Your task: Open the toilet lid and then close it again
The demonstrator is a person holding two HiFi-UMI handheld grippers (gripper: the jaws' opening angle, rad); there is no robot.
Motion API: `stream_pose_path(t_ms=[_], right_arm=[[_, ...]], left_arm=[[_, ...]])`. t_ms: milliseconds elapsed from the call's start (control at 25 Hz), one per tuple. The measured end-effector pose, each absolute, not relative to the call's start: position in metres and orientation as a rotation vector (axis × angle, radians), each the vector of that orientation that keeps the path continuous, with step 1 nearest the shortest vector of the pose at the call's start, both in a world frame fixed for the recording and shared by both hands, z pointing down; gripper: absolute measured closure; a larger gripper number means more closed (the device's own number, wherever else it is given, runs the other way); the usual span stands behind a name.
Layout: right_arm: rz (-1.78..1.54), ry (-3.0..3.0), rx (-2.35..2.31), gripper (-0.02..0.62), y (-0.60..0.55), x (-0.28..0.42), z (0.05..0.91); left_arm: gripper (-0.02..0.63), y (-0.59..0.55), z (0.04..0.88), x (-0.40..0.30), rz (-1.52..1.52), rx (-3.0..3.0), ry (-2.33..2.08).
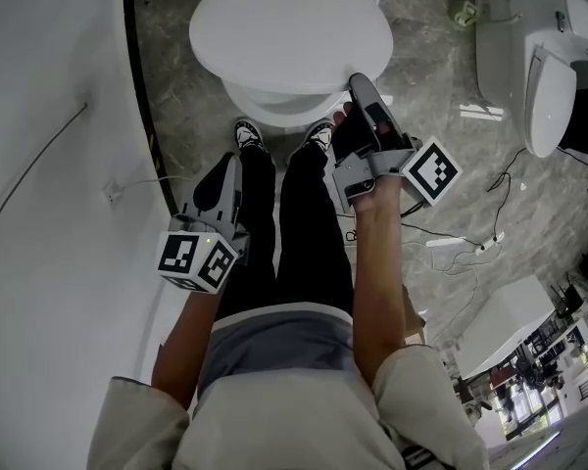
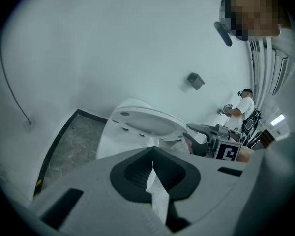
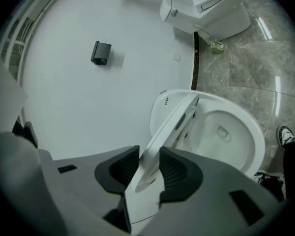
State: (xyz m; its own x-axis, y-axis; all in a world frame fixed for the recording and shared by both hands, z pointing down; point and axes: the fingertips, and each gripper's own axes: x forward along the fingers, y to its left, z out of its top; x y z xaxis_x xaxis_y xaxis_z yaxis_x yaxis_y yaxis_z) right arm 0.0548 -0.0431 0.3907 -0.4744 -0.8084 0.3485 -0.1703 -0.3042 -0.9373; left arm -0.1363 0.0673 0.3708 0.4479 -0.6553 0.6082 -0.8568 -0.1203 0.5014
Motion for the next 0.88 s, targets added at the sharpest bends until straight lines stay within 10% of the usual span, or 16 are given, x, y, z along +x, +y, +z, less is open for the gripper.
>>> stream_pose_path(t_ms=[880], right_arm=[[-1.703,1.523,-1.153,0.465,-0.123,0.072,0.350]], left_arm=[[0.600,0.043,0.363,-0.144,0.285,1.818,-1.322]])
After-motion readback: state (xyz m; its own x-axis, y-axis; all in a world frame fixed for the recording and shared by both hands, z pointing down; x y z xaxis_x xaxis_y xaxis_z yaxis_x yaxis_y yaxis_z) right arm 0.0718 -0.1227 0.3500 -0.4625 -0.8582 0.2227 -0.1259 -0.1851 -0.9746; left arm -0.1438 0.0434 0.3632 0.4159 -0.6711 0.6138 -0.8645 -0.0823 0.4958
